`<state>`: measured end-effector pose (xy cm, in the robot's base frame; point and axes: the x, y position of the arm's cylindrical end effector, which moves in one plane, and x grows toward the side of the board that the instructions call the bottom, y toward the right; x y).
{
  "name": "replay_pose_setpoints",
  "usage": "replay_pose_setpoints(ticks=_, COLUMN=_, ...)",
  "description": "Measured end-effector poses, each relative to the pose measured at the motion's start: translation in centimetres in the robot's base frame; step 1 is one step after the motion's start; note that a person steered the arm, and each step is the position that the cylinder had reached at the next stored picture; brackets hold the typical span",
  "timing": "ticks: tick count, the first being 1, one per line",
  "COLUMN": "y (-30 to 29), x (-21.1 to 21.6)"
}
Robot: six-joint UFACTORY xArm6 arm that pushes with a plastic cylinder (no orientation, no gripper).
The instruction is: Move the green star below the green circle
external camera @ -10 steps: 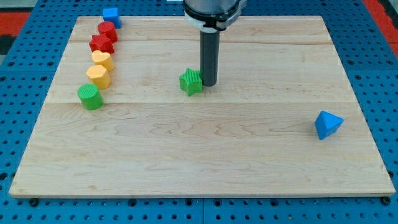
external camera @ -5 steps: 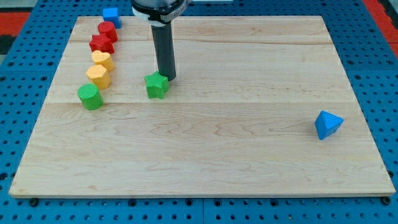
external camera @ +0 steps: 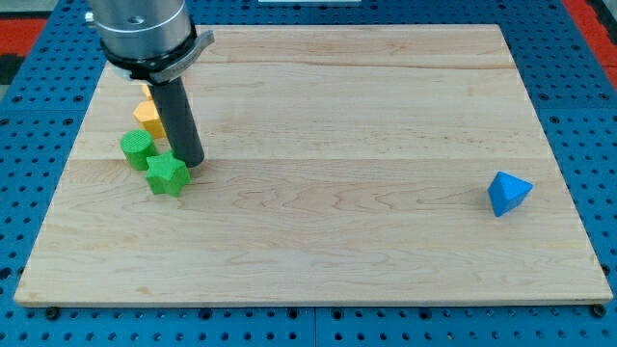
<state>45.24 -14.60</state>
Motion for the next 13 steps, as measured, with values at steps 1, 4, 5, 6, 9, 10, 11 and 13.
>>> replay_pose_setpoints(ticks=1, y=-0.9, x=1.6)
replay_pose_setpoints(ticks=4, y=0.4, x=4.1)
replay_pose_setpoints(ticks=5, y=-0.6, x=6.2)
replay_pose_setpoints(ticks=6, y=-1.5, x=6.2)
replay_pose_setpoints(ticks=9, y=-1.8, x=6.2)
replay_pose_setpoints(ticks=10, y=0.0, x=5.5)
replay_pose_setpoints(ticks=11, y=-1.3, x=5.3)
replay_pose_setpoints(ticks=13, y=-3.7, x=5.3)
